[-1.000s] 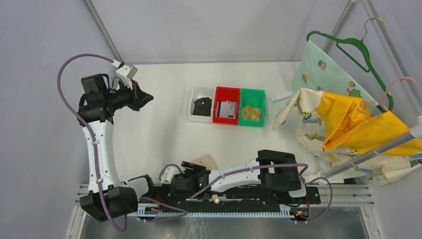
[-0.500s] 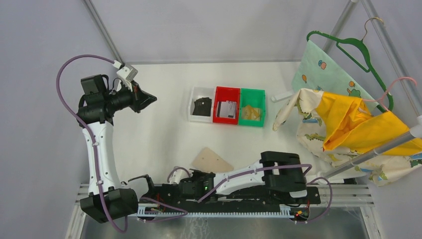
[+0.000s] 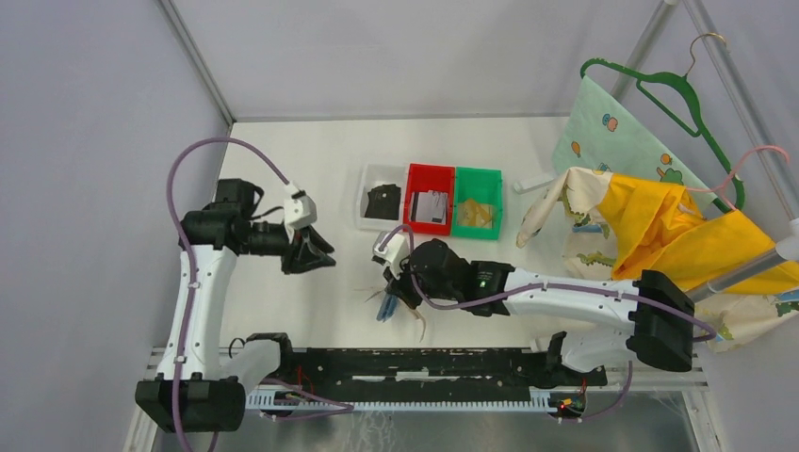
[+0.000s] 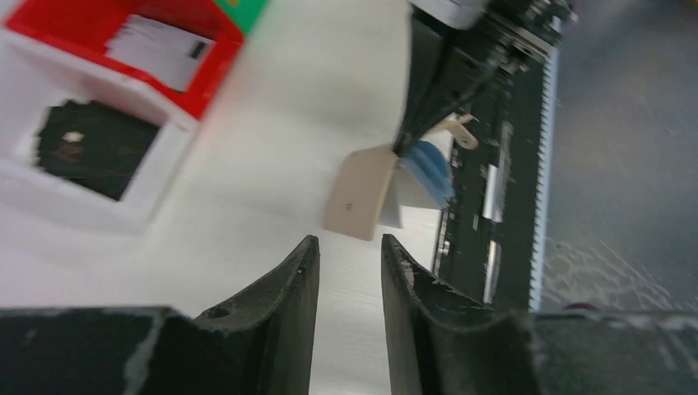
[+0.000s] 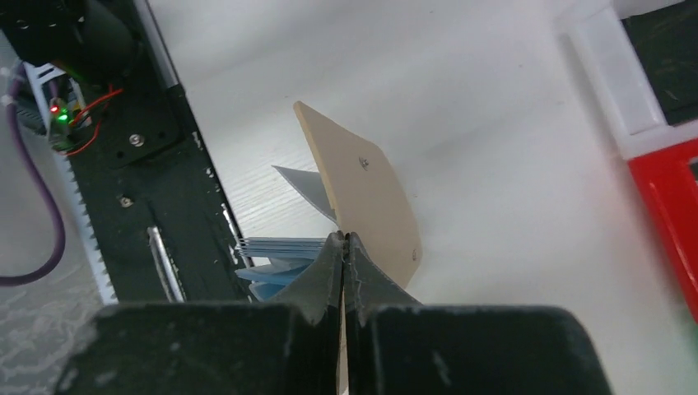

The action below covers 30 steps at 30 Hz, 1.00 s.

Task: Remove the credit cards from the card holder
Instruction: Pick up the card holder from the corner of the board.

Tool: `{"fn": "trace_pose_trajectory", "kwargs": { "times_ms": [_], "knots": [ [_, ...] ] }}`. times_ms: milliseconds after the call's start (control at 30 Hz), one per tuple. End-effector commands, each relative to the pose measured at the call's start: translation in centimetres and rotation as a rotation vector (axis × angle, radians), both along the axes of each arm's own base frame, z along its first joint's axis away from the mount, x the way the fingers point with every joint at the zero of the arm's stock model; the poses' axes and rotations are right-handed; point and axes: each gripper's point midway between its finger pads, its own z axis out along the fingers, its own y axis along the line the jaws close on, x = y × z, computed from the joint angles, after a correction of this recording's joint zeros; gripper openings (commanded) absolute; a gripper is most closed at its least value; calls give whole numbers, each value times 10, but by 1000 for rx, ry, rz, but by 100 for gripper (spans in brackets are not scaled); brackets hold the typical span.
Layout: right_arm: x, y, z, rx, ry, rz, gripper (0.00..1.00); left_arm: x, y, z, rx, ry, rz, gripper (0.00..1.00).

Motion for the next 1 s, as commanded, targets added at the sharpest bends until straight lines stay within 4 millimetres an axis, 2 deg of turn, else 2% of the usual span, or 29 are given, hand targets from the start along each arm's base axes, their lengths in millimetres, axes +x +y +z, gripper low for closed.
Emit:
{"fn": "trace_pose_trajectory", "kwargs": {
  "times_ms": [0,133,233,367,533,867,967],
  "knots": [
    [-18,14,14,124,62,168,0,-38,-22,-25,14,-56,-184,43],
    [-13,17,15,177,119,182,0,-50,-26,-44,34,-48,-209,48],
    [-12,22,12,216,189,192,0,-58,-28,-54,34,-79,-227,46],
    [-9,34,13,302,295,223,0,-47,-24,-77,96,-149,-193,42],
    [1,43,25,418,402,246,0,-43,-16,-109,196,-190,-211,50],
    [9,61,27,505,528,292,0,-30,-27,-134,202,-174,-190,63],
    [14,64,22,507,549,275,0,-30,-32,-140,220,-197,-213,78]
  ]
}}
